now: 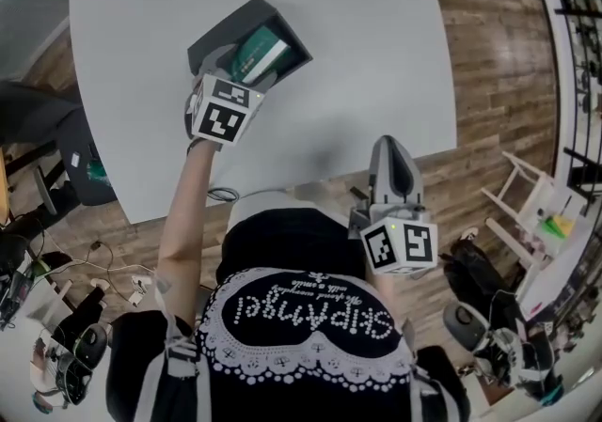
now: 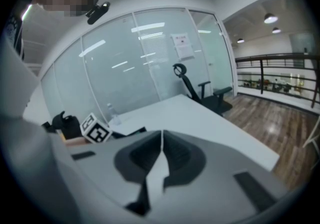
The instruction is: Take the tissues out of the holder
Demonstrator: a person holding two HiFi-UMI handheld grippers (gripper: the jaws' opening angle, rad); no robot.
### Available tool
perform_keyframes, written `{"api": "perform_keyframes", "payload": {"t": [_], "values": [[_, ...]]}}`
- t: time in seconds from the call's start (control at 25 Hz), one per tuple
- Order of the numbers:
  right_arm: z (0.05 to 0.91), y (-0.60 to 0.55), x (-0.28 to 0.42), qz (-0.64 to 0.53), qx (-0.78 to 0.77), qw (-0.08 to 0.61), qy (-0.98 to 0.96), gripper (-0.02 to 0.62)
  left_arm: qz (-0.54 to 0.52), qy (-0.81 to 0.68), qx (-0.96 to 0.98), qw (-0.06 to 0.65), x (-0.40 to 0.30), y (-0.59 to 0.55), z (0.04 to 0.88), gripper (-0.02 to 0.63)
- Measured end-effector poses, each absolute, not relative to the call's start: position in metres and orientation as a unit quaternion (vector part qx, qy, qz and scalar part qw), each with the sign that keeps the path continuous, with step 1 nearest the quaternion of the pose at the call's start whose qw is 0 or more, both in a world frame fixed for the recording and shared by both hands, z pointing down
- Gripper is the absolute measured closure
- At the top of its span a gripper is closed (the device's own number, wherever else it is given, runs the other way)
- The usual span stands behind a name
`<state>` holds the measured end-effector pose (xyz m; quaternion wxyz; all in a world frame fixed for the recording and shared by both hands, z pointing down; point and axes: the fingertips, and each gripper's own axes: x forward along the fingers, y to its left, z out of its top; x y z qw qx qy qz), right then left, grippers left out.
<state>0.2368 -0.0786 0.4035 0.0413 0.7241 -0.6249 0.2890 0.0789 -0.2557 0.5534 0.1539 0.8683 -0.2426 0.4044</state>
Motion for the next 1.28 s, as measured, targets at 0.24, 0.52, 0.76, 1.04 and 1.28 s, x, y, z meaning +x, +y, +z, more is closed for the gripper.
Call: {"api": "perform_keyframes", "payload": {"t": [0.24, 0.52, 0.76, 1.04, 1.28], "values": [[0.405, -0.081, 0.236, 0.291, 0.721, 0.043, -0.627, 0.561, 0.447, -0.237, 0.845, 0.173, 0.078, -0.255, 0.566, 0.256], [0.405, -0.088, 0.228, 0.289, 0.714, 0.043, -0.637, 0.561, 0.467, -0.225, 0.834, 0.189, 0.080, -0.254, 0.572, 0.258], [0.400, -0.086, 0.228, 0.288, 0.711, 0.037, -0.641, 0.560, 0.473, -0.230, 0.831, 0.184, 0.082, -0.253, 0.571, 0.258], [0.392, -0.079, 0.226, 0.278, 0.716, 0.032, -0.640, 0.561, 0.473, -0.241, 0.831, 0.165, 0.078, -0.258, 0.573, 0.261], [0.387, -0.073, 0.227, 0.272, 0.718, 0.027, -0.640, 0.561, 0.470, -0.241, 0.833, 0.164, 0.080, -0.256, 0.572, 0.267]]}}
